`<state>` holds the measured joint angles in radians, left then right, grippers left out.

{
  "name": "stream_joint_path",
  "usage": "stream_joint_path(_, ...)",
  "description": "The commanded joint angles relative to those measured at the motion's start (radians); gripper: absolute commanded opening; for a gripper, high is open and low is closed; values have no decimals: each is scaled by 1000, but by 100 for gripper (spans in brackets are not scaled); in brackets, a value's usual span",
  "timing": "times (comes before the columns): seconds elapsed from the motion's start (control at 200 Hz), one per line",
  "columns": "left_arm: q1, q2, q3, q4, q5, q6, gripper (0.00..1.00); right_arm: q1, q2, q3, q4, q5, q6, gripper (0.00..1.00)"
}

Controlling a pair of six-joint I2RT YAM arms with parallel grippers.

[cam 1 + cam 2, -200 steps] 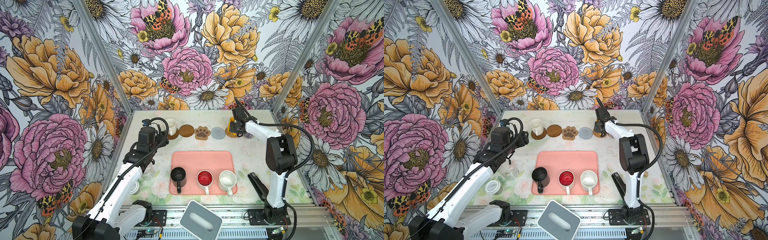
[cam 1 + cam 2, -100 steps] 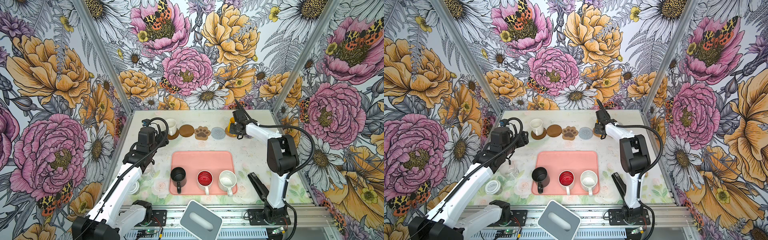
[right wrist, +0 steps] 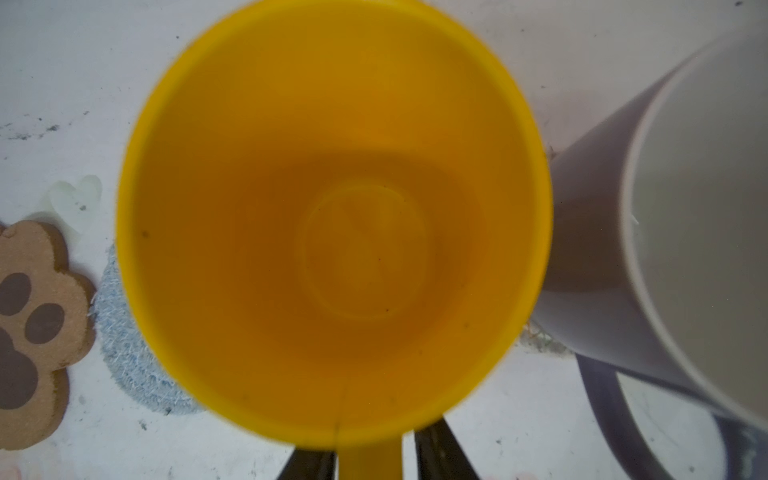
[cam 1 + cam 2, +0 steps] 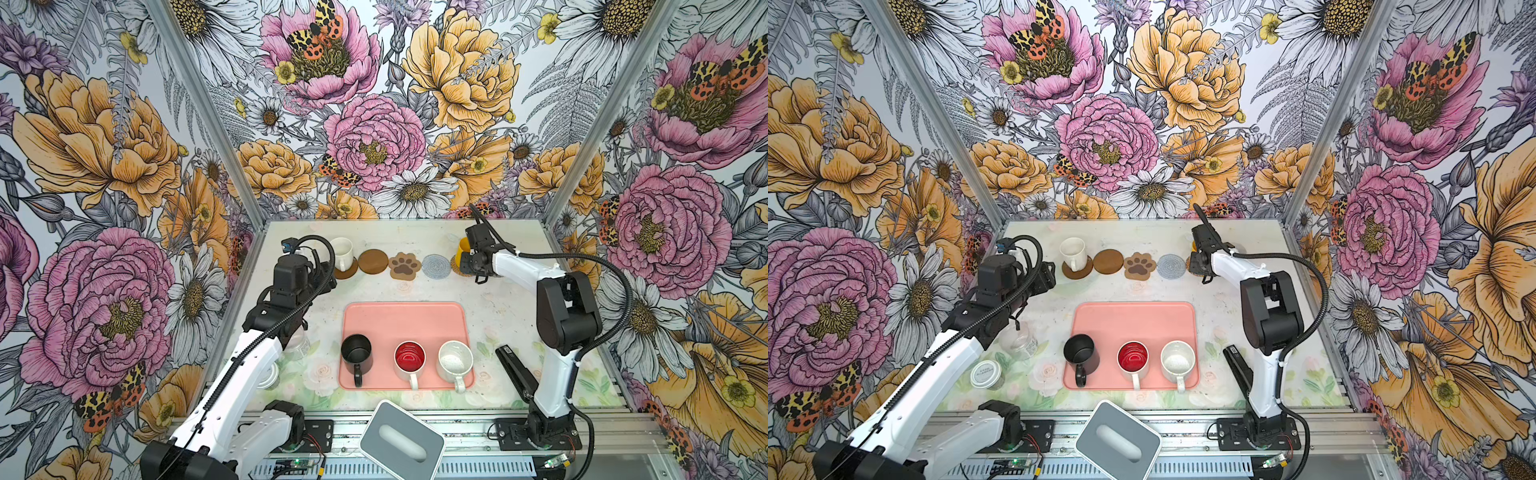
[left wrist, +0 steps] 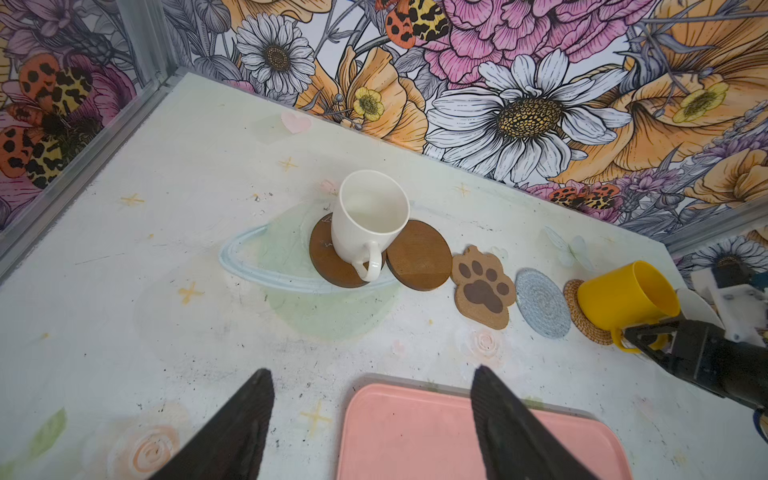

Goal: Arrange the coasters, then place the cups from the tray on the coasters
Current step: 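Open the right gripper and raise it off the yellow mug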

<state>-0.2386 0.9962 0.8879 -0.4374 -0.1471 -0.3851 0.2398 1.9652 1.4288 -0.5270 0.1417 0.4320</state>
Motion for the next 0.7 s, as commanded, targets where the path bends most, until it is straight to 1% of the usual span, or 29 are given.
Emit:
stream_joint_path(0.0, 10, -25, -7, 5, 14, 12, 77, 8, -38, -12, -12, 2, 12, 44)
stream_joint_path(0.04, 12, -27, -7, 5, 14, 13, 76, 8, -42, -16, -12, 4, 11, 50)
stream_joint_path(0.09, 12, -28, -9, 4, 14, 12, 77, 10, -51, -22, -12, 10, 11, 55)
stream_joint_path(0.22, 12, -31, -9, 5, 14, 13, 77, 19, -99, -49, -12, 18, 13, 64)
stream_joint_path(0.34, 12, -31, -9, 4, 15, 14, 77, 33, -180, -95, -13, 29, 17, 68)
stream_joint_path(0.46, 12, -30, -8, 3, 15, 14, 76, 61, -292, -169, -14, 49, 26, 71)
stream_joint_path(0.601, 13, -26, -9, 5, 17, 13, 77, 102, -457, -283, -17, 40, 48, 72)
stream_joint_path(0.696, 13, -21, -9, 5, 17, 13, 77, 151, -579, -370, -26, 25, 77, 72)
